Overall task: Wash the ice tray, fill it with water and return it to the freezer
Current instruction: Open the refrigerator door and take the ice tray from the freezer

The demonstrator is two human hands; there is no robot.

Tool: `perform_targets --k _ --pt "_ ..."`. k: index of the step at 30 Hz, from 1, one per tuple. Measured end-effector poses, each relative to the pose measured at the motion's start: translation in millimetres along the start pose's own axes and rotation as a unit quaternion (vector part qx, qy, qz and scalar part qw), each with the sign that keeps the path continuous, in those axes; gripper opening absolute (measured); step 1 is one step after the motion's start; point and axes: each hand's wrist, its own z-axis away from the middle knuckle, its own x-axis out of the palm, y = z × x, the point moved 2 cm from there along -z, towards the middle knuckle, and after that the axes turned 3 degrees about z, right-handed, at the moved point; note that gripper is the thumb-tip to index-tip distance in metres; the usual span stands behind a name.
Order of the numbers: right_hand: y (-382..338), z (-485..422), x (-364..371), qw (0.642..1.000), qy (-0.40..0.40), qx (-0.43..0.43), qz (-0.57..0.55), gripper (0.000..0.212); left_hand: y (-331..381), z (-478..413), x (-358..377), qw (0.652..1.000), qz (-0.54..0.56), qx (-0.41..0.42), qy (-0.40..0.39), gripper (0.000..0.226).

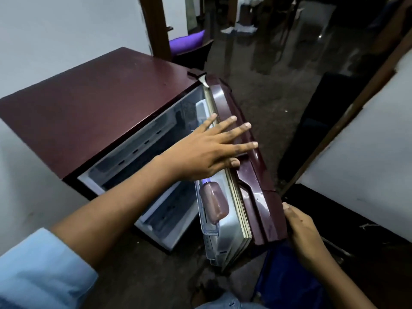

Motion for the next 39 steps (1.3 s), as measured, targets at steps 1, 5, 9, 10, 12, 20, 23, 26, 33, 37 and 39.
perform_targets --k 1,5,9,10,12,20,23,26,33,37,39 --pt "-3 2 -4 1.000 0.014 -0.002 0.013 0.050 4 -8 0 1.000 0.006 0.018 0.004 0.057" --pt "-20 16 -29 0.992 0.083 -0.032 0.090 0.051 19 -37 4 0.997 0.051 0.052 0.001 0.059" --pt "-55 37 -46 0.956 0.130 -0.123 0.232 0.072 27 -57 13 0.995 0.094 0.027 -0.001 0.060" --pt "-65 41 -47 0.933 0.143 -0.155 0.292 0.069 30 -63 16 0.995 0.097 0.025 0.010 0.060" --pt "-80 46 -42 0.873 0.155 -0.209 0.413 0.066 36 -74 23 0.993 0.107 0.016 0.043 0.058" --pt "-93 26 -30 0.740 0.148 -0.169 0.634 0.083 56 -115 51 0.987 0.119 -0.013 0.108 0.053" --pt "-95 9 -37 0.720 0.142 -0.120 0.668 0.092 58 -132 52 0.984 0.122 -0.001 0.129 0.052" --pt "-95 -12 -46 0.715 0.132 -0.082 0.682 0.098 54 -146 53 0.973 0.150 0.012 0.178 0.049" --pt "-94 -51 -85 0.710 0.173 -0.088 0.677 0.099 64 -182 63 0.971 0.113 -0.005 0.210 0.050" --pt "-94 -77 -107 0.713 0.183 -0.090 0.671 0.095 69 -203 66 0.973 0.095 -0.036 0.209 0.053" --pt "-94 -89 -117 0.714 0.185 -0.092 0.669 0.095 71 -216 67 0.974 0.089 -0.050 0.202 0.054"
